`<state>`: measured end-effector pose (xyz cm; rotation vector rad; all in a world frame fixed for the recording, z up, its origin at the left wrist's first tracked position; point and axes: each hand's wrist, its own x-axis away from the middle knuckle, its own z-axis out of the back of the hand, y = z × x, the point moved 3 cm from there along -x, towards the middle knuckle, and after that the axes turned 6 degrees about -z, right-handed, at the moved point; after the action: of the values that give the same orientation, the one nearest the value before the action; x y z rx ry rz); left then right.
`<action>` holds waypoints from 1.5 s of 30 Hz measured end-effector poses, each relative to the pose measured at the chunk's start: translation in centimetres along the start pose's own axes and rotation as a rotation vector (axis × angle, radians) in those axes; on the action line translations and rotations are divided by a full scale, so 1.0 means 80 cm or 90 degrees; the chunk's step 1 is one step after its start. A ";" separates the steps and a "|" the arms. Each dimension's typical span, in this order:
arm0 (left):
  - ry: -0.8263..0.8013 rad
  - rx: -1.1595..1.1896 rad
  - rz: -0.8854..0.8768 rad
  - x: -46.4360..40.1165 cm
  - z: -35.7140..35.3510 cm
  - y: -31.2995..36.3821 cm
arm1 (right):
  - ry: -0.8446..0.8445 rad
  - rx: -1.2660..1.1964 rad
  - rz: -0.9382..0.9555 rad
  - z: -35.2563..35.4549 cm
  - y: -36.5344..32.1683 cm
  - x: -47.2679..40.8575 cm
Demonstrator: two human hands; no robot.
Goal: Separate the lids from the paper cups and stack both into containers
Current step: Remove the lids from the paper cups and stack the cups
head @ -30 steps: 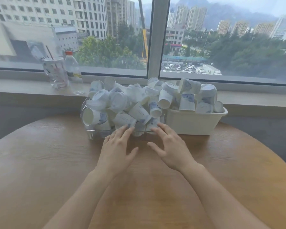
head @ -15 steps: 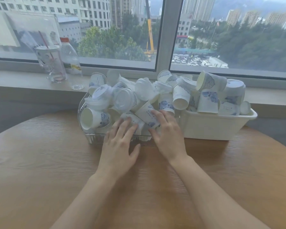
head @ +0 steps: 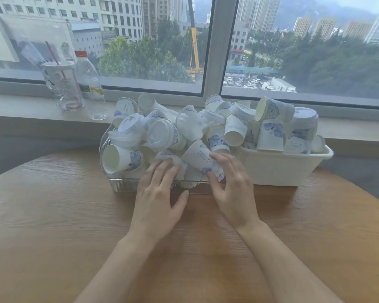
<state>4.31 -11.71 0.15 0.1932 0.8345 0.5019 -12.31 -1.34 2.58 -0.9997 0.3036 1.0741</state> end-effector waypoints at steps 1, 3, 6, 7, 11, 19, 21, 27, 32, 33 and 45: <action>0.005 0.021 0.014 0.001 0.002 0.003 | 0.005 -0.016 -0.002 0.004 -0.004 0.003; 0.013 0.075 0.049 0.003 0.004 0.008 | 0.007 -0.062 -0.013 0.010 -0.010 0.011; 0.012 0.209 0.102 0.005 0.005 0.013 | -0.007 -0.136 -0.053 0.012 -0.018 0.025; 0.014 0.256 0.121 0.006 0.004 0.015 | -0.011 -0.153 -0.066 0.011 -0.021 0.030; 0.030 0.373 0.162 0.015 0.005 0.019 | -0.047 -0.210 -0.096 0.009 -0.039 0.049; 0.072 0.388 0.190 0.041 0.015 -0.001 | -0.123 -0.233 -0.077 -0.026 -0.055 0.074; 0.089 0.364 0.206 0.047 0.017 -0.012 | -0.143 -0.241 -0.064 -0.036 -0.060 0.077; 0.124 0.356 0.219 0.056 0.022 -0.039 | -0.043 -0.225 -0.059 -0.054 -0.063 0.069; 0.132 0.326 0.216 0.060 0.021 -0.049 | 0.065 -0.104 -0.032 -0.063 -0.052 0.040; 0.133 0.325 0.216 0.059 0.021 -0.048 | 0.085 -0.072 -0.024 -0.064 -0.051 0.034; 0.118 0.348 0.200 0.062 0.019 -0.046 | 0.107 0.059 0.035 -0.063 -0.031 -0.008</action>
<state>9.53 -12.38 -3.42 0.7999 1.1203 0.5815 -9.34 -6.02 1.53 -1.0051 0.5153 1.0191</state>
